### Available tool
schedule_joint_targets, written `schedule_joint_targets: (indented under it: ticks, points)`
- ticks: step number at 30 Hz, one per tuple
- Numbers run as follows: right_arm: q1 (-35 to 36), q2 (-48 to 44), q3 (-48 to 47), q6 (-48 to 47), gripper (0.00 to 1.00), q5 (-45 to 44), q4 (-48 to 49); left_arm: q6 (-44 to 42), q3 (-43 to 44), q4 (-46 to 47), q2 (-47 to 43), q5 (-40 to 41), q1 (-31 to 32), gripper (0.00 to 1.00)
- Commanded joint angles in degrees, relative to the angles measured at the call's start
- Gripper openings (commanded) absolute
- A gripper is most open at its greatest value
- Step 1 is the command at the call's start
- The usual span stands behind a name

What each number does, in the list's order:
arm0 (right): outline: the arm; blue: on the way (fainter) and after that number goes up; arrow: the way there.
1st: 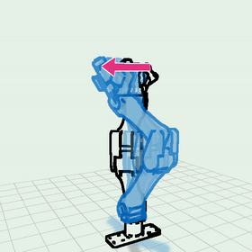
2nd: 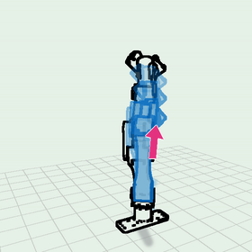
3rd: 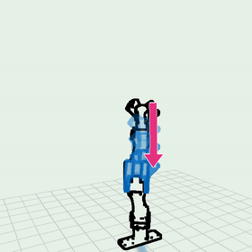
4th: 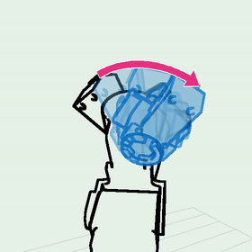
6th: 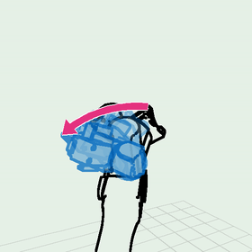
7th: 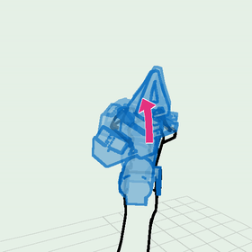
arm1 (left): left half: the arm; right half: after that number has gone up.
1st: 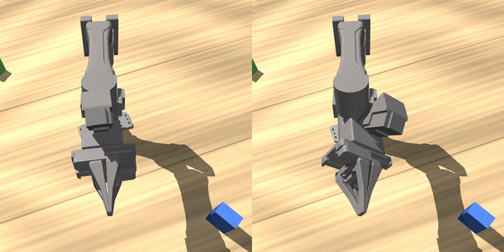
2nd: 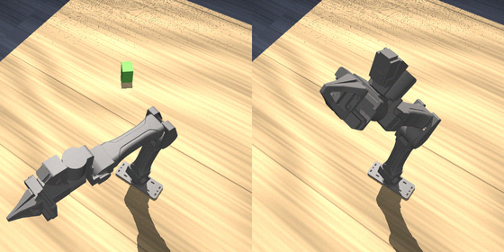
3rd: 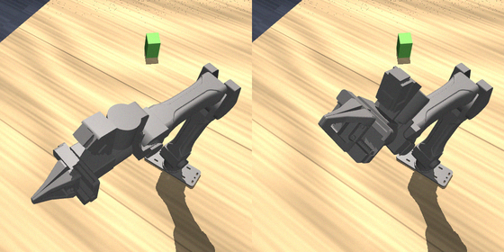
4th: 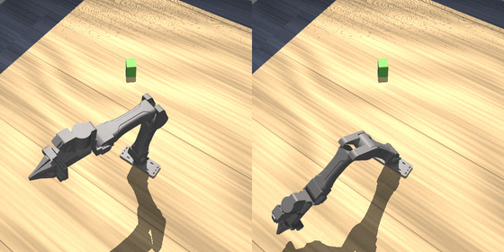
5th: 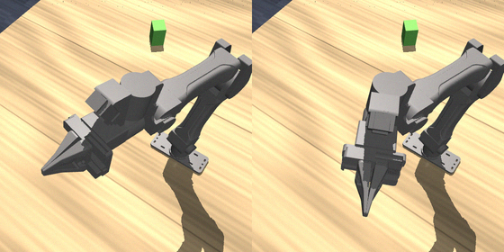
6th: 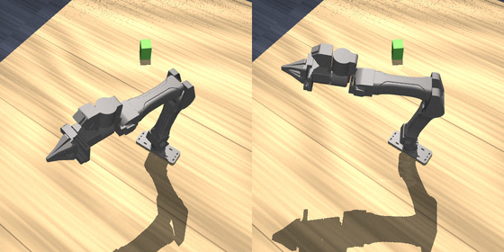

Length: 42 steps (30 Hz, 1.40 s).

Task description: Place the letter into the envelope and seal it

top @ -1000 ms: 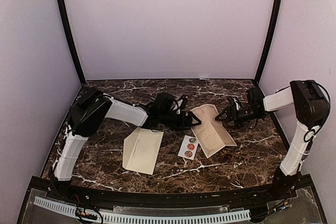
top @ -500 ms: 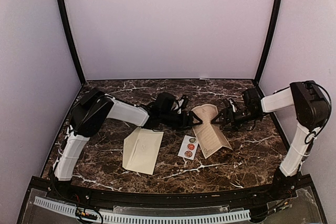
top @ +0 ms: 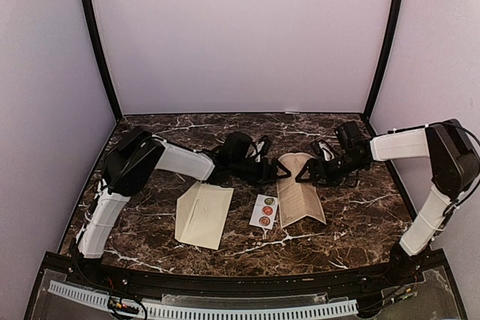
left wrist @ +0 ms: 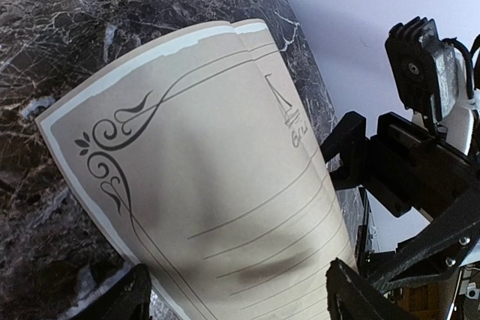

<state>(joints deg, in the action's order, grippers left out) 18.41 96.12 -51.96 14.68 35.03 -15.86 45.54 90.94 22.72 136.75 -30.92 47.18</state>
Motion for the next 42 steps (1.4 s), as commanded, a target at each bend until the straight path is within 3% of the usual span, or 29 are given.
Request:
schedule_joint_targets:
  ticks: [1, 20, 33, 37, 42]
  points:
    - [2.89, -1.70, -1.90, 1.88, 0.93, -7.48, -2.82, 0.28, 0.56, -1.32, 1.15, -0.50, 0.81, 0.79]
    - [15.38, 0.70, -8.19, 10.90, 0.77, -31.43, -12.73, 0.58, 0.47, -0.87, 1.27, -0.72, 1.39, 0.79]
    - [19.69, 1.73, -12.53, 14.82, 0.35, -42.96, -18.49, 0.32, 0.54, -1.22, 0.57, -0.66, 1.42, 0.79]
    - [19.73, -0.97, -11.35, 15.55, 0.15, -43.63, -17.97, -1.34, 0.43, -2.30, -2.64, 1.29, 1.38, 0.79]
    - [19.72, -4.75, -9.76, 16.57, 0.03, -43.47, -16.70, -4.74, -1.44, -4.31, -8.46, 4.94, 1.33, 0.79]
